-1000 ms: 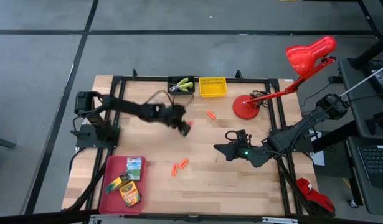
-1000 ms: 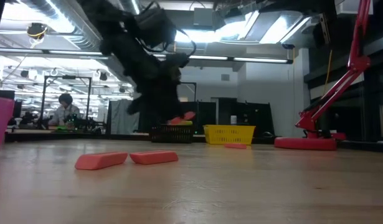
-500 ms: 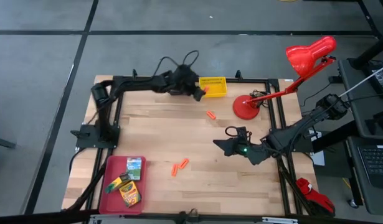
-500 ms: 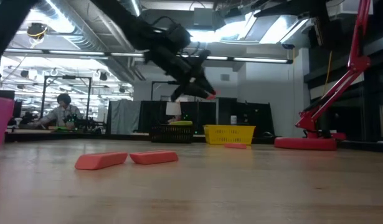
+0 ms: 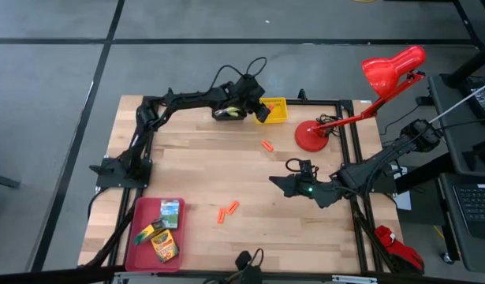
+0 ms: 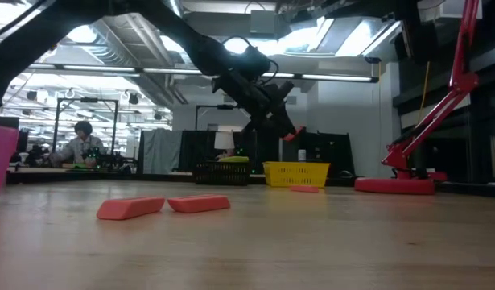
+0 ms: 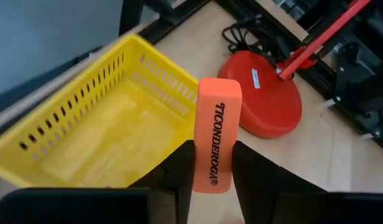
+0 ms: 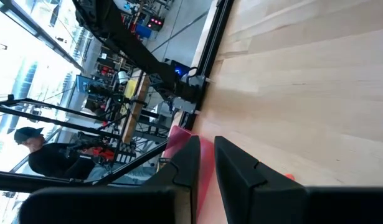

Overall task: Pick & Place School Supplies
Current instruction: Put the orange eraser into the yellow bin

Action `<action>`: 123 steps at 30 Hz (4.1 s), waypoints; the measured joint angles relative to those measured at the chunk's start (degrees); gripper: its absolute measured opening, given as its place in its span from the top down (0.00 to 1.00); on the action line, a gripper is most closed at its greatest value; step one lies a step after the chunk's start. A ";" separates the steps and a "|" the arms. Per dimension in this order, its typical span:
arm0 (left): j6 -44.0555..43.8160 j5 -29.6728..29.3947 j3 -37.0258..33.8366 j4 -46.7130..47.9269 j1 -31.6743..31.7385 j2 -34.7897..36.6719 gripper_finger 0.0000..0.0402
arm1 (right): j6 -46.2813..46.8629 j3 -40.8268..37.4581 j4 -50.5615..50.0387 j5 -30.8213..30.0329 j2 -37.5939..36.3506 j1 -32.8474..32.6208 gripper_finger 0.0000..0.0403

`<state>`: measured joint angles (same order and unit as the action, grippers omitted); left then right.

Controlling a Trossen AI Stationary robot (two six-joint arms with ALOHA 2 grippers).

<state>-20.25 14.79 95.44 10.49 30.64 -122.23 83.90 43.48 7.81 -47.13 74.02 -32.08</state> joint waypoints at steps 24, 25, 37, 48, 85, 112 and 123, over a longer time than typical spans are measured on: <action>24.44 -5.14 -0.13 30.48 0.37 8.07 0.58 | -5.33 0.00 -7.66 1.21 0.00 3.83 0.87; 25.69 -5.97 -0.61 33.07 -0.02 8.90 0.58 | -6.48 0.00 -8.73 2.03 0.00 4.74 0.87; 22.72 -12.38 -23.91 36.53 -7.97 27.30 0.58 | -19.40 0.49 -18.66 28.61 3.22 25.68 0.85; 5.45 -20.31 -36.02 30.25 -17.45 46.61 0.58 | -42.58 13.33 -31.38 31.36 16.68 35.49 0.67; -5.94 -25.79 -36.11 32.56 -26.64 50.92 0.58 | -40.65 18.73 -36.10 34.69 34.84 45.20 0.72; -20.41 -39.81 -36.11 36.72 -38.34 51.08 0.58 | -56.85 34.80 -45.44 23.90 30.00 57.98 0.85; -24.58 -37.63 -36.09 18.57 -40.72 39.08 0.58 | -65.22 34.85 -41.18 36.08 31.64 64.53 0.78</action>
<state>-44.83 -22.84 59.35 29.06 -10.07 -83.15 18.68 78.33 -33.36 -11.06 105.66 32.46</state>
